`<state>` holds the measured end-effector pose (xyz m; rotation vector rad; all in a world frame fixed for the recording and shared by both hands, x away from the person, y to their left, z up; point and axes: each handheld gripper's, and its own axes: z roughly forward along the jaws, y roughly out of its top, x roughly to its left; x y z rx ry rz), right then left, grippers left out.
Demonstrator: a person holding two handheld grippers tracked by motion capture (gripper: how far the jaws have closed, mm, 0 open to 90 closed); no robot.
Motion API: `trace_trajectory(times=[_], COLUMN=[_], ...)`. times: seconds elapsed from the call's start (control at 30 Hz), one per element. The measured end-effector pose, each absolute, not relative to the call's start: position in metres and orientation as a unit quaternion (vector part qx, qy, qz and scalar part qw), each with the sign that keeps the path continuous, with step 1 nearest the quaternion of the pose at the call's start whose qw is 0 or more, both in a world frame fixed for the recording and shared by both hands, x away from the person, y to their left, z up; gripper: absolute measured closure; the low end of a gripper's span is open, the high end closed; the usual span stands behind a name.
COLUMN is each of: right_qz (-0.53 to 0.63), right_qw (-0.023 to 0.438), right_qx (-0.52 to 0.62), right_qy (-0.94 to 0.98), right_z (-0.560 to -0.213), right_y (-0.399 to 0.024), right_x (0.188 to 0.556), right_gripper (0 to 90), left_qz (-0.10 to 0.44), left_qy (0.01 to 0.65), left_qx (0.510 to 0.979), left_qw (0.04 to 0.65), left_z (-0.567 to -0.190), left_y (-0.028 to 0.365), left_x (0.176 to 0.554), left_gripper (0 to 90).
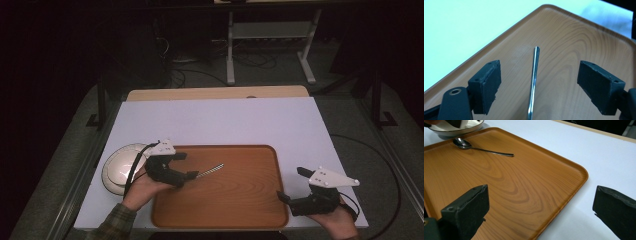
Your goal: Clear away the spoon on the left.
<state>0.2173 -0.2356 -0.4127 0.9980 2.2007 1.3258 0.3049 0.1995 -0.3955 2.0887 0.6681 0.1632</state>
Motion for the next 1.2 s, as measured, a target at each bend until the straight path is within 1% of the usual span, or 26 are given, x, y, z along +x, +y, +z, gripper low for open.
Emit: trace_trajectory(times=[0.23, 0.53, 1.2], right_qz=[0.472, 0.472, 0.471], right_qw=[0.19, 0.19, 0.191], right_qx=[0.356, 0.356, 0.357], right_qy=[0.784, 0.784, 0.784], right_z=[-0.413, -0.413, -0.413], right_y=[-0.236, -0.235, -0.235], right_x=[0.218, 0.218, 0.218], right_gripper=[0.0, 0.0, 0.1], left_qz=[0.091, 0.119, 0.148], left_qy=[0.275, 0.285, 0.32], left_qx=[0.835, 0.821, 0.792], left_qw=[0.468, 0.479, 0.498], left_z=[-0.388, -0.383, -0.383], left_y=[0.223, 0.257, 0.313], left_x=[0.287, 0.272, 0.248], left_gripper=[16.6, 16.4, 16.4])
